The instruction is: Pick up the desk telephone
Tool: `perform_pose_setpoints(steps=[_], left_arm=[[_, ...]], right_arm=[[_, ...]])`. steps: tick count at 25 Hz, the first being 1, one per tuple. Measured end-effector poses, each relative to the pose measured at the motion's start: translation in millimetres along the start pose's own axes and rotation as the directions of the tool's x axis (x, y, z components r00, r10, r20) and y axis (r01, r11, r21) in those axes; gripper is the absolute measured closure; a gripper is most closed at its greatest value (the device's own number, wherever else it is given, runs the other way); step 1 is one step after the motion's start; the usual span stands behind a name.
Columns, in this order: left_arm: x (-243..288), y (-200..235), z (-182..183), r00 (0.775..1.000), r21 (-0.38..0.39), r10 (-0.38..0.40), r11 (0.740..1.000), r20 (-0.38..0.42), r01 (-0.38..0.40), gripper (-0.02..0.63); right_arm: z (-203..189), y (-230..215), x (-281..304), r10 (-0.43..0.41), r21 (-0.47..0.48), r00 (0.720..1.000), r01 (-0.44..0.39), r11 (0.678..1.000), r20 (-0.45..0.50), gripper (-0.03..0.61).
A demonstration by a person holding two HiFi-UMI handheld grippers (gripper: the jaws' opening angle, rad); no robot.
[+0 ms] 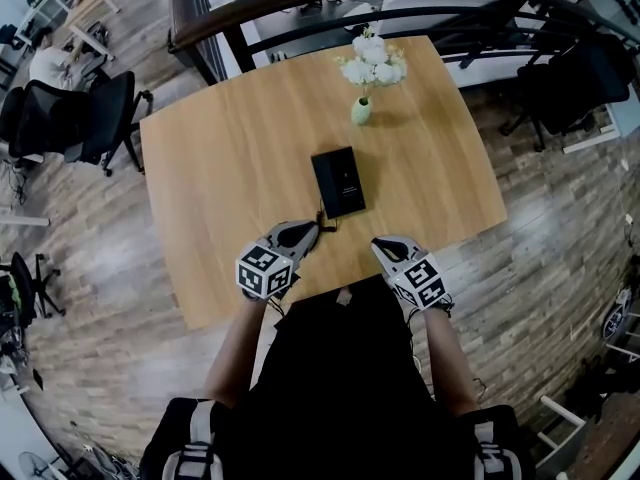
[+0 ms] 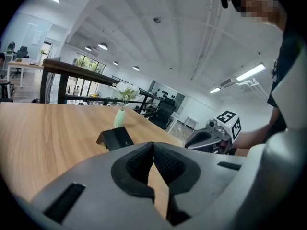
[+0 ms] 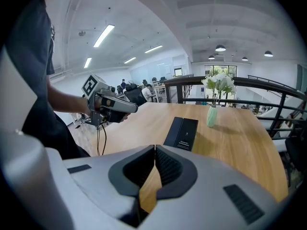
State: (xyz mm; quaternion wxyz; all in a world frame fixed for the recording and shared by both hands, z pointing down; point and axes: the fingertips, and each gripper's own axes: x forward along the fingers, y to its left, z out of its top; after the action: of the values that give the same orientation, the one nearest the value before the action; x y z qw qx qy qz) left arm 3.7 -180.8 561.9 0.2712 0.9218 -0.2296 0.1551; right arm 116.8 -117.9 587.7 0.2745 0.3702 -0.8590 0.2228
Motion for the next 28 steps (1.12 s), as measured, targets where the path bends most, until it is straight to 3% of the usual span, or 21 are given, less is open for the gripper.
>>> perform_pose_setpoints(steps=[6,14,23,28], left_arm=[[14,12,3,0.999,-0.056,-0.043,0.997,0.021,0.045,0.591],[32,50,-12,1.0,-0.124,0.028,0.992,-0.014,-0.029,0.591],[63,91,-58,0.989,-0.211,0.054,0.974,-0.135,-0.082,0.585],[87,101,-78,0.978,-0.238,0.034,0.968,-0.208,-0.084,0.505]], right_arm=[[-1,-21,15,0.05,0.011,0.999,-0.049,0.999,-0.021,0.555],[4,-58,50,0.133,-0.023,0.99,-0.134,0.991,-0.05,0.555],[-18,-95,96,0.258,0.115,0.964,-0.25,0.961,-0.061,0.554],[-33,-109,119,0.329,0.176,0.941,-0.312,0.934,-0.081,0.552]])
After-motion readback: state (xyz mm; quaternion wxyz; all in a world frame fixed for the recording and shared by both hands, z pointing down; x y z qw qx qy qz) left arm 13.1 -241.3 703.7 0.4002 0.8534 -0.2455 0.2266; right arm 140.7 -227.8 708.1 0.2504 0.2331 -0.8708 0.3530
